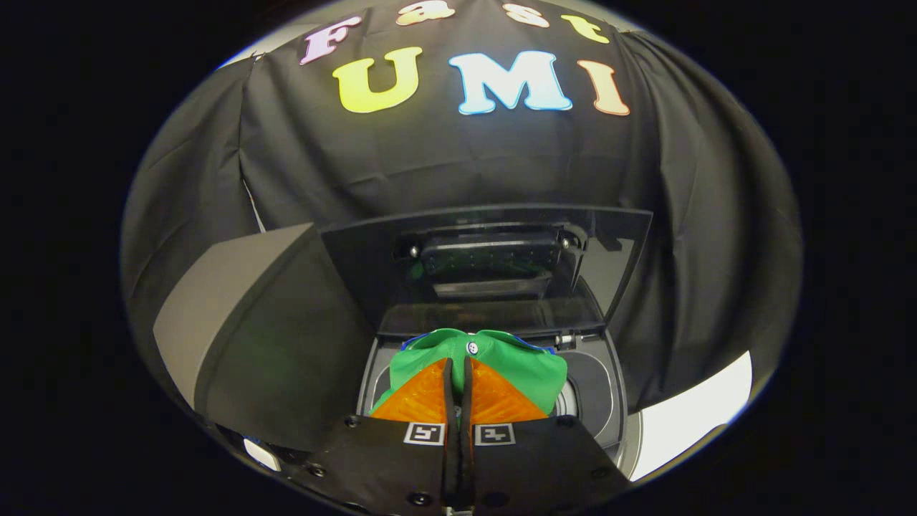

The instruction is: Put the clothes into the washing machine and then close the washing machine lid.

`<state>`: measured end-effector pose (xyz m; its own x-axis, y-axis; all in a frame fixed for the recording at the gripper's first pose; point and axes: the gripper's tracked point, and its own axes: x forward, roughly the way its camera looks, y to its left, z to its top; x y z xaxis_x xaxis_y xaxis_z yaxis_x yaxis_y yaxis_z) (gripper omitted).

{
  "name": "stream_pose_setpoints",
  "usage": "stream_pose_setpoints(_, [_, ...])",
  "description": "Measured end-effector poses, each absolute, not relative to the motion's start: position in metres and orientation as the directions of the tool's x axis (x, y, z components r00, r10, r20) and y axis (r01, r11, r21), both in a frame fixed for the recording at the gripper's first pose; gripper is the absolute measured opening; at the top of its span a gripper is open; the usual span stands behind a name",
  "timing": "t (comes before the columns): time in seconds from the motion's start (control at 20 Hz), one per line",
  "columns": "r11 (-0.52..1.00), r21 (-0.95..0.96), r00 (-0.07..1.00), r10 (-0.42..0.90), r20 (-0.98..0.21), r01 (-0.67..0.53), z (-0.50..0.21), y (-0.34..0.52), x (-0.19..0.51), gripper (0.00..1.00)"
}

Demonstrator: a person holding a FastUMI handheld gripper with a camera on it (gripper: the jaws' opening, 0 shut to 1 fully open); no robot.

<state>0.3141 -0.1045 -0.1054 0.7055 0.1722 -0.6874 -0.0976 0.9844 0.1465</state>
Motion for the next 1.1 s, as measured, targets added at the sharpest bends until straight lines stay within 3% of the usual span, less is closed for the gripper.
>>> stream_pose_setpoints(0.6, [0.988, 0.125, 0.623, 0.152, -0.767, -0.087, -0.179, -0.100, 0.316, 0.01])
stream_pose_setpoints(1.1, [0.996, 0.084, 0.544, 0.074, -0.836, -0.006, -0.242, -0.111, 0.321, 0.02])
